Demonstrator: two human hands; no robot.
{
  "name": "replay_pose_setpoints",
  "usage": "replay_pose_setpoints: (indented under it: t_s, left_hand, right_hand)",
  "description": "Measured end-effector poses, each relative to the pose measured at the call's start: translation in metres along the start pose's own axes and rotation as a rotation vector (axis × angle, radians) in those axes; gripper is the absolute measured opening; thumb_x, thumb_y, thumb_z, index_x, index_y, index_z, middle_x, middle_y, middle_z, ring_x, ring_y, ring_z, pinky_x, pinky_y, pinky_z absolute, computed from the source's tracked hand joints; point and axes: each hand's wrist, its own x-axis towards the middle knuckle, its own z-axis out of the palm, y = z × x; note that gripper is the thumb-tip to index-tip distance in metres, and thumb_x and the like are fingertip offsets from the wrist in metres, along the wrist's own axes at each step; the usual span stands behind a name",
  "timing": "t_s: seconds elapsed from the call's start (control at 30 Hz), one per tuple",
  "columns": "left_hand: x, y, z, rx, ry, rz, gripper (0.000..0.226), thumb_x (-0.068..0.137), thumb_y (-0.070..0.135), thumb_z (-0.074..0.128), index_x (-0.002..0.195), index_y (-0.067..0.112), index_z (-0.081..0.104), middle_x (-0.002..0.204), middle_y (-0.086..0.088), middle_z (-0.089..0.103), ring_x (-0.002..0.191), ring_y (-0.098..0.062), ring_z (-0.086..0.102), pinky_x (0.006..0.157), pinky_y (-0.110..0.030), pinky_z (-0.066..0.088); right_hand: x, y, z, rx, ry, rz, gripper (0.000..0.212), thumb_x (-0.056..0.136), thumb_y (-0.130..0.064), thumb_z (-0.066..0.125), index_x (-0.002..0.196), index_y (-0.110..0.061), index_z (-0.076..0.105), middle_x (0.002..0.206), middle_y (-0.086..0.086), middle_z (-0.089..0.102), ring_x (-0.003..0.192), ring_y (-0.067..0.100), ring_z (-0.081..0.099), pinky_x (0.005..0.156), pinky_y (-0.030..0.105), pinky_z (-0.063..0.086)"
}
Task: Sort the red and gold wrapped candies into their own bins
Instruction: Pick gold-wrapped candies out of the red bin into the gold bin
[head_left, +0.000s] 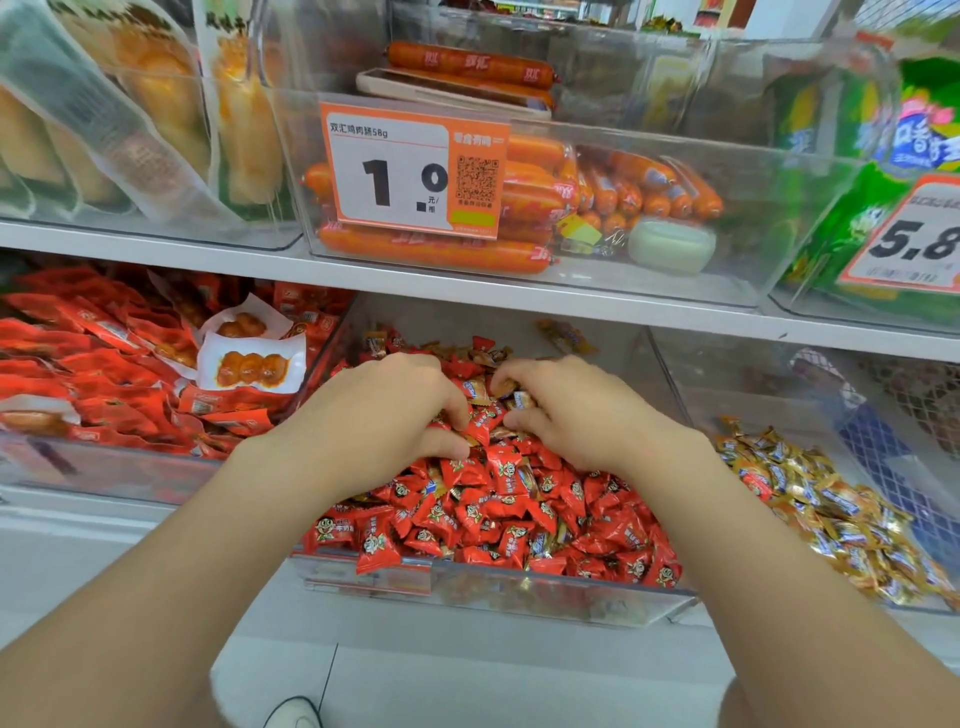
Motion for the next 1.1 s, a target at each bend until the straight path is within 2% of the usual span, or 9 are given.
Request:
replay_pose_setpoints:
  t_s: [0.1,0.23,0.37,0.5,0.63,0.73,0.87,1.0,1.1]
  left_hand:
    - [-0.001,0.003,-0.003,0.076,-0.011,-0.024,0.037,0.087,0.066,0.070,0.120,0.049,0.070,0.101,0.017,0.041,0.107,-0.016,0.058,0.076,-0.035,0.043]
    - [-0.005,0.007,-0.001,0.095,0.046,0.005,0.020,0.100,0.053,0.061,0.114,0.045,0.073,0.100,0.016,0.044,0.104,-0.017,0.062,0.078,-0.036,0.053]
    - [-0.009,0.013,-0.002,0.020,0.189,0.019,0.024,0.107,0.049,0.043,0.117,0.044,0.064,0.097,0.015,0.052,0.093,-0.013,0.059,0.069,-0.034,0.048]
    - [-0.016,0.026,-0.004,-0.041,0.329,-0.003,0.020,0.108,0.050,0.036,0.112,0.040,0.053,0.084,0.013,0.055,0.079,-0.012,0.056,0.061,-0.034,0.041]
    - [-0.016,0.048,0.001,-0.341,0.319,0.010,0.019,0.102,0.049,0.052,0.093,0.037,0.064,0.070,0.010,0.064,0.065,-0.006,0.058,0.062,-0.032,0.046]
    - [-0.012,0.078,0.004,-0.630,0.192,0.033,0.021,0.100,0.045,0.058,0.086,0.035,0.069,0.077,0.015,0.069,0.064,-0.005,0.062,0.062,-0.025,0.045]
    - [-0.002,0.134,0.011,-0.866,0.123,0.066,0.018,0.100,0.037,0.065,0.086,0.028,0.072,0.070,0.010,0.071,0.053,-0.010,0.059,0.057,-0.028,0.048]
    - [0.015,0.202,0.020,-0.817,0.267,0.148,0.012,0.098,0.037,0.068,0.091,0.029,0.073,0.077,0.013,0.072,0.061,-0.009,0.065,0.063,-0.024,0.048]
    - [0.038,0.248,0.037,-0.713,0.311,0.154,0.007,0.098,0.036,0.065,0.095,0.031,0.069,0.079,0.011,0.071,0.065,-0.008,0.063,0.066,-0.018,0.047]
  right_hand:
    - [-0.008,0.005,-0.004,0.189,0.140,-0.002,0.032,0.100,-0.047,0.063,0.130,-0.040,0.058,0.091,-0.005,0.071,0.087,0.019,0.067,0.083,0.042,0.058]
    - [-0.023,0.004,-0.011,0.388,0.258,0.058,0.039,0.100,-0.042,0.068,0.135,-0.024,0.065,0.103,-0.003,0.076,0.090,0.010,0.066,0.083,0.028,0.049]
    - [-0.036,0.001,-0.014,0.786,0.145,0.208,0.037,0.100,-0.036,0.070,0.135,-0.024,0.064,0.067,0.001,0.067,0.057,0.010,0.063,0.056,0.030,0.049]
    - [-0.061,-0.002,-0.029,1.057,-0.016,0.247,0.017,0.103,-0.025,0.068,0.119,-0.026,0.071,0.075,0.001,0.062,0.063,0.014,0.057,0.049,0.025,0.046]
    - [-0.100,0.023,-0.048,1.345,-0.210,0.373,0.018,0.102,-0.016,0.065,0.117,-0.012,0.074,0.070,-0.001,0.053,0.057,0.014,0.043,0.040,0.020,0.029]
    - [-0.131,0.052,-0.060,1.455,-0.085,0.463,0.017,0.101,-0.013,0.062,0.111,-0.010,0.074,0.073,0.005,0.052,0.055,0.016,0.041,0.036,0.019,0.030]
    - [-0.161,0.105,-0.050,1.172,0.260,0.664,0.014,0.101,-0.021,0.067,0.109,-0.012,0.075,0.084,0.010,0.063,0.055,0.022,0.051,0.046,0.028,0.047]
    - [-0.180,0.156,-0.022,0.764,0.535,0.671,0.010,0.097,-0.022,0.066,0.093,-0.024,0.076,0.059,-0.006,0.060,0.048,0.021,0.058,0.059,0.052,0.062]
    - [-0.193,0.179,-0.007,0.506,0.500,0.600,0.011,0.089,-0.026,0.069,0.090,-0.035,0.073,0.069,-0.011,0.071,0.066,0.012,0.068,0.070,0.035,0.057]
